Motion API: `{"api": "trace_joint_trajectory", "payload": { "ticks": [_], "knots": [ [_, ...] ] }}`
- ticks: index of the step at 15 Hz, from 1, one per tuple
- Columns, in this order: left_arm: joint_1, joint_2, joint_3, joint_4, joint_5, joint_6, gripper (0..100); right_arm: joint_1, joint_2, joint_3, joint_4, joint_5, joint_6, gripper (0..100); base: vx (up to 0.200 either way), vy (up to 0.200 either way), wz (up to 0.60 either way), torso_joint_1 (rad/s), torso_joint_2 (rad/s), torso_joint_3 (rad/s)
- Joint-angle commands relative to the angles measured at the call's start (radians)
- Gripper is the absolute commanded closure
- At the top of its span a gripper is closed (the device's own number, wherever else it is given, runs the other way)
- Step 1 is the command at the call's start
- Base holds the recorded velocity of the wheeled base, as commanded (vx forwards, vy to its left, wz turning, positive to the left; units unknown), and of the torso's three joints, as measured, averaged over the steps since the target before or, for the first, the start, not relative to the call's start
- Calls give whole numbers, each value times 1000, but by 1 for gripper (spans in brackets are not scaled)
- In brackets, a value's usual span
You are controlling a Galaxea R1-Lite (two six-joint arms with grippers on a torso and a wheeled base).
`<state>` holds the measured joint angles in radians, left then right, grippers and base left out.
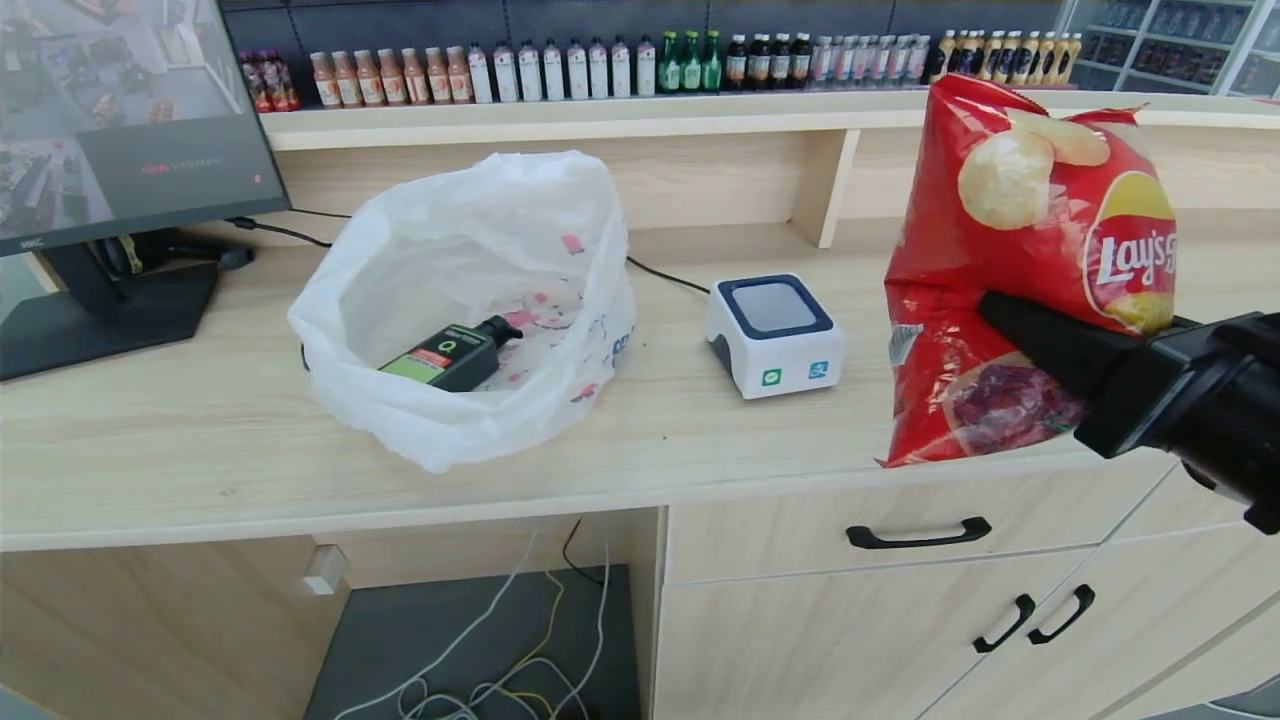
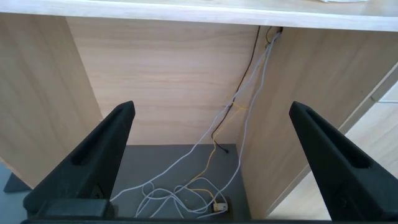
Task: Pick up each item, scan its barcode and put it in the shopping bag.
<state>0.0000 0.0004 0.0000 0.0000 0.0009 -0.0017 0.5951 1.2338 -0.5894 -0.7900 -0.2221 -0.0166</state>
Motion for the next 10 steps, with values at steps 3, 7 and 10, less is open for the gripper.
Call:
{"api": "trace_joint_trajectory", "payload": {
  "ticks": [3, 7, 10],
  "knots": [
    [0, 0, 0, 0, 1, 0, 0, 0, 7, -21, 0, 0, -60, 100, 0, 0, 0, 0, 0, 0],
    [0, 0, 0, 0, 1, 0, 0, 2, 38, -72, 2, -2, -117, 100, 0, 0, 0, 0, 0, 0],
    [0, 0, 0, 0, 1, 0, 0, 9, 108, -168, 2, -3, -125, 100, 0, 0, 0, 0, 0, 0]
  ]
}}
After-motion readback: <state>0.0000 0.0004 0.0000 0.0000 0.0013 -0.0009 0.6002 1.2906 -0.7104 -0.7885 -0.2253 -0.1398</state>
